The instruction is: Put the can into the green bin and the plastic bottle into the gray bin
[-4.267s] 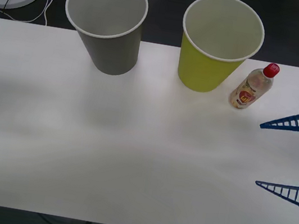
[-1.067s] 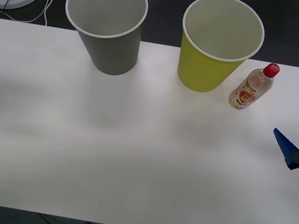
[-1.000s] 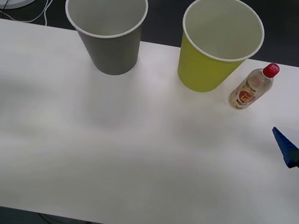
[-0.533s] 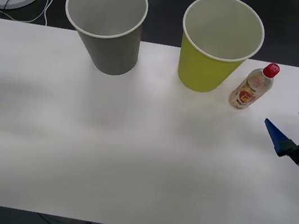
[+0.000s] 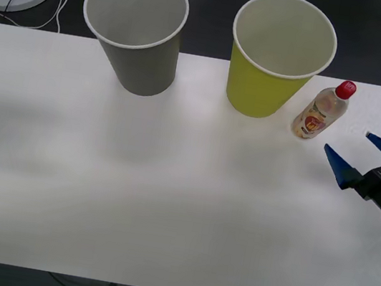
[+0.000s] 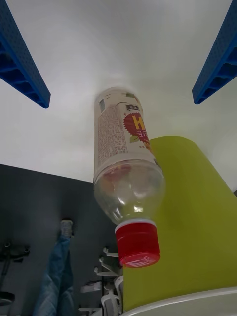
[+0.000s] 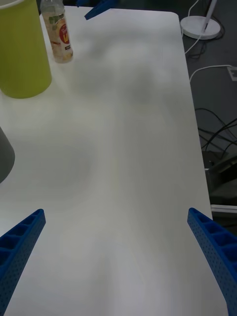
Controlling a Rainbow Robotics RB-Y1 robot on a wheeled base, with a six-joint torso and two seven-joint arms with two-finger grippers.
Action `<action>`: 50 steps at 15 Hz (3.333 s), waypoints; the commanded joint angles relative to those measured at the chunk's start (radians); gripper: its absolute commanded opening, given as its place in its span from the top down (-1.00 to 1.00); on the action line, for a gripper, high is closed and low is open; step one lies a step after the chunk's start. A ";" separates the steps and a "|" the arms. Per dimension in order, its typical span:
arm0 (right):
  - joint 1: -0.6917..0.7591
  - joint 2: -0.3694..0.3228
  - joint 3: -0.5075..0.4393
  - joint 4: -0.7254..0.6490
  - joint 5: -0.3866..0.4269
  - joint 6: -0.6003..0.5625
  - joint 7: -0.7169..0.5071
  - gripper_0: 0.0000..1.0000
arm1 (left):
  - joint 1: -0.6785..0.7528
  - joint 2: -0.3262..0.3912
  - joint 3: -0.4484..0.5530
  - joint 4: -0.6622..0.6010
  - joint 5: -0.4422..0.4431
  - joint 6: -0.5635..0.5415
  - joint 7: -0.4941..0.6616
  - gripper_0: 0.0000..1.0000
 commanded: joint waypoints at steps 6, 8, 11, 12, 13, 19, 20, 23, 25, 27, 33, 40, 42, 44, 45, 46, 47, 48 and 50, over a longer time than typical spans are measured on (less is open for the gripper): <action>-0.146 0.000 0.067 0.125 0.009 0.001 -0.004 -1.00 | 0.000 0.000 0.000 0.000 0.000 0.000 0.000 -1.00; -0.175 0.001 0.085 0.147 0.009 0.009 -0.006 -1.00 | 0.000 0.000 0.000 0.000 0.000 0.000 0.000 -1.00; -0.215 0.001 0.113 0.174 0.009 0.020 -0.008 -1.00 | 0.000 0.000 0.000 0.000 0.000 0.000 0.000 -1.00; -0.223 0.001 0.125 0.176 0.009 0.032 -0.009 -1.00 | 0.000 0.000 0.000 0.000 0.000 0.000 0.000 -1.00; -0.237 0.001 0.140 0.174 0.009 0.050 -0.012 -1.00 | 0.000 0.000 0.000 0.000 0.000 0.000 0.000 -1.00; -0.306 0.004 0.192 0.228 0.009 0.069 -0.018 -1.00 | 0.000 0.000 0.000 0.000 0.000 0.000 0.000 -1.00; -0.315 0.004 0.197 0.236 0.009 0.069 -0.020 -1.00 | 0.000 0.000 0.000 0.000 0.000 0.000 0.000 -1.00; -0.355 0.004 0.218 0.274 0.009 0.069 -0.023 -1.00 | 0.000 0.000 0.000 0.000 0.000 0.000 0.000 -1.00; -0.370 0.004 0.226 0.288 0.009 0.069 -0.026 -1.00 | 0.000 0.000 0.000 0.000 0.000 0.000 0.000 -1.00; -0.384 0.004 0.232 0.297 0.009 0.070 -0.029 -1.00 | 0.000 0.000 0.000 0.000 0.000 0.000 0.000 -1.00; -0.404 0.003 0.252 0.296 0.009 0.089 -0.049 -0.64 | 0.000 0.000 0.000 0.000 0.000 0.000 0.000 -1.00; -0.404 0.004 0.254 0.296 0.009 0.093 -0.061 1.00 | 0.000 0.000 0.000 0.000 0.000 0.000 0.000 -1.00; -0.402 0.004 0.252 0.297 0.009 0.093 -0.063 1.00 | 0.000 0.000 0.000 0.000 0.000 0.000 0.000 -1.00; -0.402 0.004 0.252 0.296 0.009 0.093 -0.063 1.00 | 0.000 0.000 0.000 0.000 0.000 0.000 0.000 -1.00; -0.402 0.004 0.254 0.296 0.009 0.093 -0.064 1.00 | 0.000 0.000 0.000 0.000 0.000 0.000 0.000 -1.00; -0.402 0.004 0.254 0.297 0.009 0.093 -0.063 1.00 | 0.000 0.000 0.000 0.000 0.000 0.000 0.000 -1.00; -0.402 0.003 0.252 0.297 0.009 0.093 -0.064 1.00 | 0.000 0.000 0.000 0.000 0.000 0.000 0.000 -1.00; -0.401 0.003 0.252 0.296 0.009 0.093 -0.063 1.00 | 0.000 0.000 0.000 0.000 0.000 0.000 0.000 -1.00; -0.398 0.000 0.252 0.296 0.003 0.092 -0.063 1.00 | 0.000 0.000 0.000 0.000 0.000 0.000 0.000 -1.00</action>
